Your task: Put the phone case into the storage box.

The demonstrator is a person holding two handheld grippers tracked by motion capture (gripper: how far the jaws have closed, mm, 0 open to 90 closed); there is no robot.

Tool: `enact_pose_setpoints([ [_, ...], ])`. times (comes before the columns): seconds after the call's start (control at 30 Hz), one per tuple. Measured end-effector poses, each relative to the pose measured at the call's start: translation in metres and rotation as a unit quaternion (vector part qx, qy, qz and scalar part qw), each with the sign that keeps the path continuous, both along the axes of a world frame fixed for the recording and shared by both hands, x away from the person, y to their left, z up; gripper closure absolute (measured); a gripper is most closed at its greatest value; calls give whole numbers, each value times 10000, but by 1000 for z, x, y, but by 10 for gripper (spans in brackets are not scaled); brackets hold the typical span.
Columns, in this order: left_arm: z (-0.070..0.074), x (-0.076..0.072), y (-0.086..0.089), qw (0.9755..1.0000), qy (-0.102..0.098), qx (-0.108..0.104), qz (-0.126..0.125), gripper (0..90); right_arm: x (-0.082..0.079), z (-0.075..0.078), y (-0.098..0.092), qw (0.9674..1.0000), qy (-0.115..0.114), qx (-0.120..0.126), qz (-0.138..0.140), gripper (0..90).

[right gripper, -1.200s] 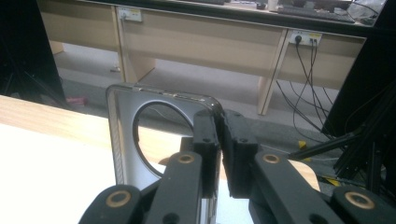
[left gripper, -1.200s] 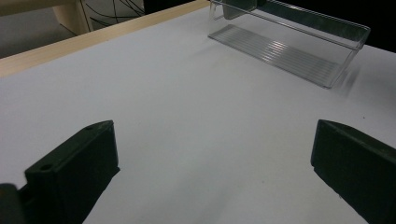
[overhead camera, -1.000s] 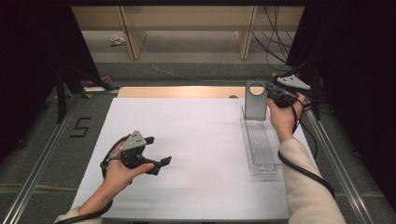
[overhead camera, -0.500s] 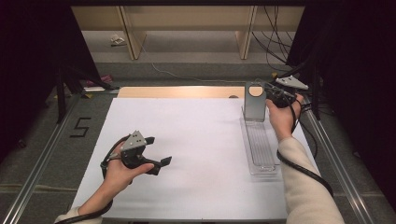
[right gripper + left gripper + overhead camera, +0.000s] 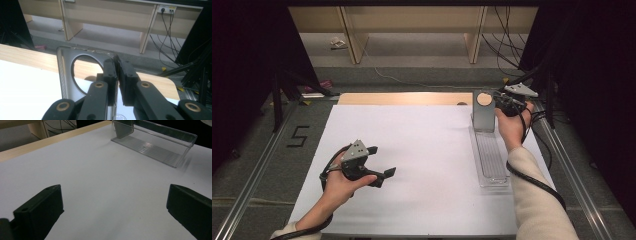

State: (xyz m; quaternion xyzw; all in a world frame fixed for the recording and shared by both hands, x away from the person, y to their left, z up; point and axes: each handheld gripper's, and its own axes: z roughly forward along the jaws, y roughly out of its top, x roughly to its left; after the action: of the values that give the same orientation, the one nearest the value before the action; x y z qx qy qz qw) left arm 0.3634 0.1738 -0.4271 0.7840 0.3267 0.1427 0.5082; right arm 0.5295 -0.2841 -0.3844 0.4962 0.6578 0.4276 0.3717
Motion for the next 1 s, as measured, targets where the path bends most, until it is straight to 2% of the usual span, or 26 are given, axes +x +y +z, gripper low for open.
enact_pose_setpoints([
  [0.63,0,0,0,10000,-9,2,-13,2,6,-8,-3,9999,59,71,-44,846],
  [1.0,0,0,0,10000,-17,-4,-13,2,11,-15,-3,9998,169,71,-114,834],
])
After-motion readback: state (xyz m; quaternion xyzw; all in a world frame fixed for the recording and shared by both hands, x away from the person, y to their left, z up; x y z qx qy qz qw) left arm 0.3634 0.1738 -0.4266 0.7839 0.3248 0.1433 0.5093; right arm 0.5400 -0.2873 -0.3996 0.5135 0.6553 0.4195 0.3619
